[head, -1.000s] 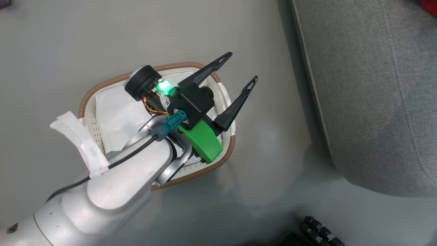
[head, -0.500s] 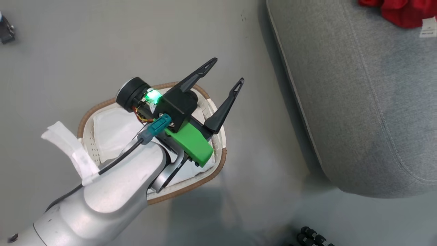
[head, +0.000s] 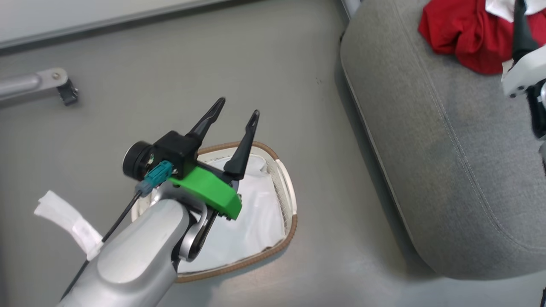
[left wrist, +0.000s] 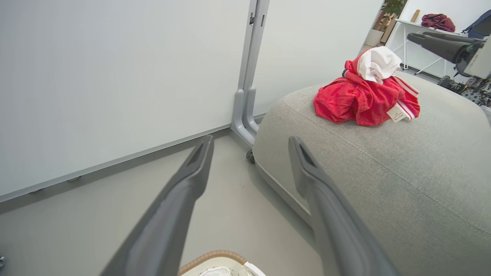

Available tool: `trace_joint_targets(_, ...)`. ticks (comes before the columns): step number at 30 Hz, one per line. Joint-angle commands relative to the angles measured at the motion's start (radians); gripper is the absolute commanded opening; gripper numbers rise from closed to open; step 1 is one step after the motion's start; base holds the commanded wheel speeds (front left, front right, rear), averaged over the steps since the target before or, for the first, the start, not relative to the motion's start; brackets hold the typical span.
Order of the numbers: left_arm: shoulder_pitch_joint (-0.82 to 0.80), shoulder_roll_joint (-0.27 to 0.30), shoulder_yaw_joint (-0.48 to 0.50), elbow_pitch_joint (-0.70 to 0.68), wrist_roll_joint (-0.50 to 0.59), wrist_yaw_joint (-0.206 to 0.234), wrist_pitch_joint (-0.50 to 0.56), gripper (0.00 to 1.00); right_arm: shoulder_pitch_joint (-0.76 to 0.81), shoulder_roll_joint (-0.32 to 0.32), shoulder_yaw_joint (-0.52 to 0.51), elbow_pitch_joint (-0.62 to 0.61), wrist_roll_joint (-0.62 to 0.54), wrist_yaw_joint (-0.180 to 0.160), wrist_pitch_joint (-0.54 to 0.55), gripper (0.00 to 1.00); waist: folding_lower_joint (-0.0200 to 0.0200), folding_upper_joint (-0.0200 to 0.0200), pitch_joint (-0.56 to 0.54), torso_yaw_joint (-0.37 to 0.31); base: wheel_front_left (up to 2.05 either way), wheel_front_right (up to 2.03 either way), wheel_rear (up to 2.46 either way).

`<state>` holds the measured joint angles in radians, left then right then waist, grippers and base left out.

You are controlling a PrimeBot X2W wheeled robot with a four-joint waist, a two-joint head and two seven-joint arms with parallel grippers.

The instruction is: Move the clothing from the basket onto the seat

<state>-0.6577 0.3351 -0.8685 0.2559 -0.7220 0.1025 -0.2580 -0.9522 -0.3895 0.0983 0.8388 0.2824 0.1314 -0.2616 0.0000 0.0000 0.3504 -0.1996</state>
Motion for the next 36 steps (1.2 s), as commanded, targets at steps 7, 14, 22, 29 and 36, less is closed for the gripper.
trace_joint_targets(7,0.166,0.011,0.153,-0.004,0.02,0.032,-0.006,1.0,0.151,0.07,-0.001,-0.095,-0.027,-0.001,-0.005,1.0,0.0,0.0,-0.162,0.14,0.0,0.0,0.0)
trace_joint_targets(14,0.327,-0.011,0.322,-0.011,0.071,0.035,-0.006,1.0,0.35,0.173,-0.034,-0.266,-0.102,-0.001,-0.005,1.0,0.0,0.0,-0.227,0.186,0.0,0.0,0.0)
trace_joint_targets(22,0.479,-0.056,0.466,-0.017,0.138,0.017,-0.006,1.0,0.587,0.296,-0.087,-0.448,-0.141,-0.001,-0.005,1.0,0.0,0.0,-0.274,0.207,0.0,0.0,0.0)
trace_joint_targets(29,0.574,-0.094,0.535,-0.018,0.185,-0.013,-0.007,1.0,0.758,0.336,-0.118,-0.567,-0.153,-0.001,-0.005,1.0,0.0,0.0,-0.287,0.213,0.0,0.0,0.0)
trace_joint_targets(36,0.651,-0.148,0.598,-0.02,0.239,-0.043,-0.007,1.0,0.879,0.337,-0.057,-0.631,-0.097,-0.001,-0.005,1.0,0.0,0.0,-0.303,0.219,0.0,0.0,0.0)
